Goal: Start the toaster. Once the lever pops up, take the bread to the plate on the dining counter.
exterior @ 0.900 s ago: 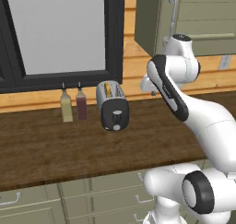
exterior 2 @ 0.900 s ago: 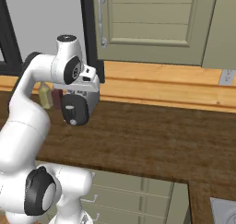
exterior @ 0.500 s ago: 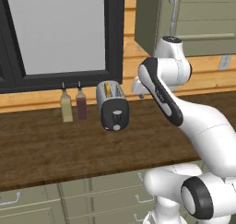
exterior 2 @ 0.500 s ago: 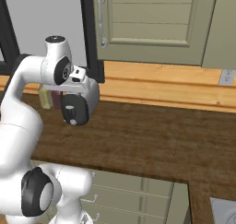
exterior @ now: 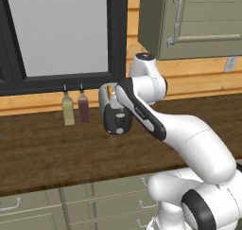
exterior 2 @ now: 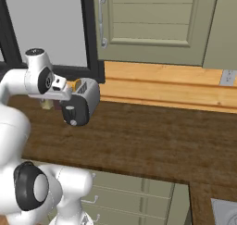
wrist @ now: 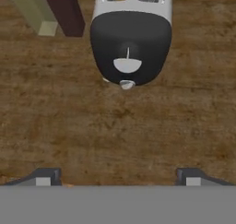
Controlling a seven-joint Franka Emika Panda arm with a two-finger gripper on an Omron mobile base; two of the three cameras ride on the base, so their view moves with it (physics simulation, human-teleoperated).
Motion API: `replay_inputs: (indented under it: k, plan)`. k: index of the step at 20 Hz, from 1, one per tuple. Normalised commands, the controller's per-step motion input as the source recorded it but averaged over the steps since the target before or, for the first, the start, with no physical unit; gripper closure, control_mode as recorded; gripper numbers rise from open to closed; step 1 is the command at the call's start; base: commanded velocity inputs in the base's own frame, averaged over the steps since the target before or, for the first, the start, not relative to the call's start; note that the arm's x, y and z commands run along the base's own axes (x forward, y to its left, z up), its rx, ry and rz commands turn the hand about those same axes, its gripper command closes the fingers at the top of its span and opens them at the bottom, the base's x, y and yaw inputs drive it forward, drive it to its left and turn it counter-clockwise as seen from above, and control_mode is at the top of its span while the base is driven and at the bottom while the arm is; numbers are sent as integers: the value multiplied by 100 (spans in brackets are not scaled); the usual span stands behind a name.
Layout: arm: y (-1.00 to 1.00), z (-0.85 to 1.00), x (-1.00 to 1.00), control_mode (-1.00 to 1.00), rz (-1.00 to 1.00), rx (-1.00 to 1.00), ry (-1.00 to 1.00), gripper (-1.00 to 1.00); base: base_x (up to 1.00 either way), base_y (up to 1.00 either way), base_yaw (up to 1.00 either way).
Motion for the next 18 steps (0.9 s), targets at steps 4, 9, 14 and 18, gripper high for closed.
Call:
replay_inputs:
  k: [4, 9, 14, 18]
  plan:
    - [40, -39, 21, -100, 0, 0, -6, -100, 0, 0, 0]
    - [15, -36, 30, -100, -3, 0, -1, -100, 0, 0, 0]
    - [1, -28, 30, -100, -4, 0, -1, -100, 0, 0, 0]
    - [0, -17, 29, -100, -2, -1, -6, -100, 0, 0, 0]
